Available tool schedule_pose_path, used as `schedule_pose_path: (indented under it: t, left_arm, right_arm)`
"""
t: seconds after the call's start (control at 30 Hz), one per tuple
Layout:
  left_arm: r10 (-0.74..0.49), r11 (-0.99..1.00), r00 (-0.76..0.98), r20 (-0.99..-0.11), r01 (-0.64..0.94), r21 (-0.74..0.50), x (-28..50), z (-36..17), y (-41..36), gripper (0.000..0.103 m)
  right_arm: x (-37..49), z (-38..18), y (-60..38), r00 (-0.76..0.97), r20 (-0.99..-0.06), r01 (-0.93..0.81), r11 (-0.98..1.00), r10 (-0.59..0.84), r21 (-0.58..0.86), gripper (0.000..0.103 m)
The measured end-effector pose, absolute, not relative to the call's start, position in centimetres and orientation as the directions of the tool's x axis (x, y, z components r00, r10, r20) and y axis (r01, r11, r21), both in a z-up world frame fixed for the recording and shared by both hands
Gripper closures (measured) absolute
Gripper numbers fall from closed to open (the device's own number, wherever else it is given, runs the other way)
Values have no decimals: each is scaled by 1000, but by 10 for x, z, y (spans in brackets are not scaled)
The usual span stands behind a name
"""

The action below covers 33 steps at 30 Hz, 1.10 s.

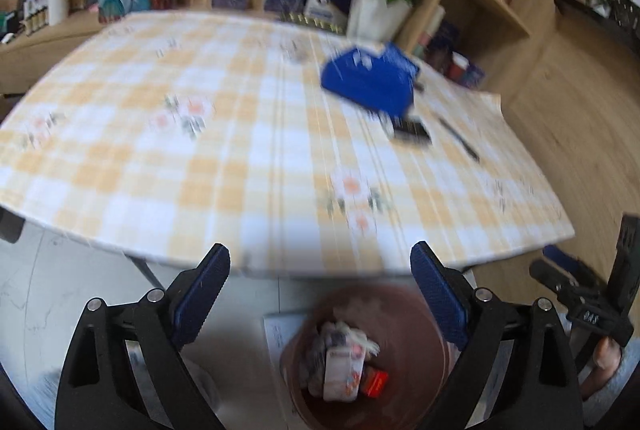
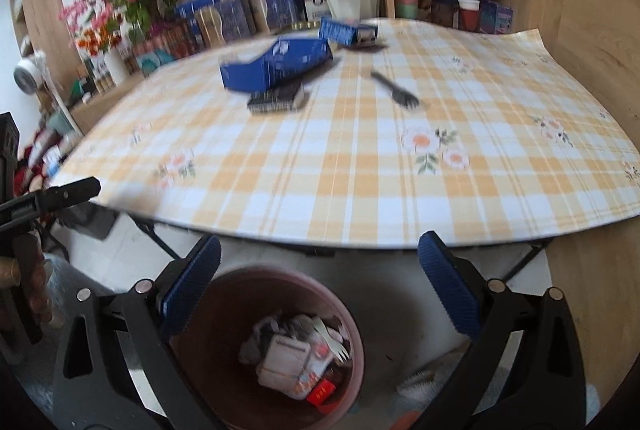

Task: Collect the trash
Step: 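Raise both tools back up toward the remaining trash on the table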

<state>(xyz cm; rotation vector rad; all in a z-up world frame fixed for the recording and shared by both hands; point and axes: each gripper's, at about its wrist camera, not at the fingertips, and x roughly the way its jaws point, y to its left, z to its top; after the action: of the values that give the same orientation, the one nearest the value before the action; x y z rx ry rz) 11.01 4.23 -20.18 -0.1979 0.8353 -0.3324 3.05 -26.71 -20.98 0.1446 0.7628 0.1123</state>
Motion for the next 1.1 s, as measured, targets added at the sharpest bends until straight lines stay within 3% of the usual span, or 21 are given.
schedule_pose_path:
  t: [0.17, 0.47, 1.1]
  left_arm:
    - [-337, 940, 687, -643, 199, -279, 125, -173, 54, 14]
    - [-274, 962, 751, -600, 202, -187, 146, -142, 59, 14]
    - [-271, 962, 787, -554, 248, -118, 205, -131, 65, 14]
  right_arm:
    - [51, -202, -277, 681, -699, -58, 968, 216, 243, 6]
    - [85, -186, -292, 682, -720, 13, 982, 130, 190, 6]
    - [195, -178, -293, 605, -733, -16, 925, 311, 379, 6]
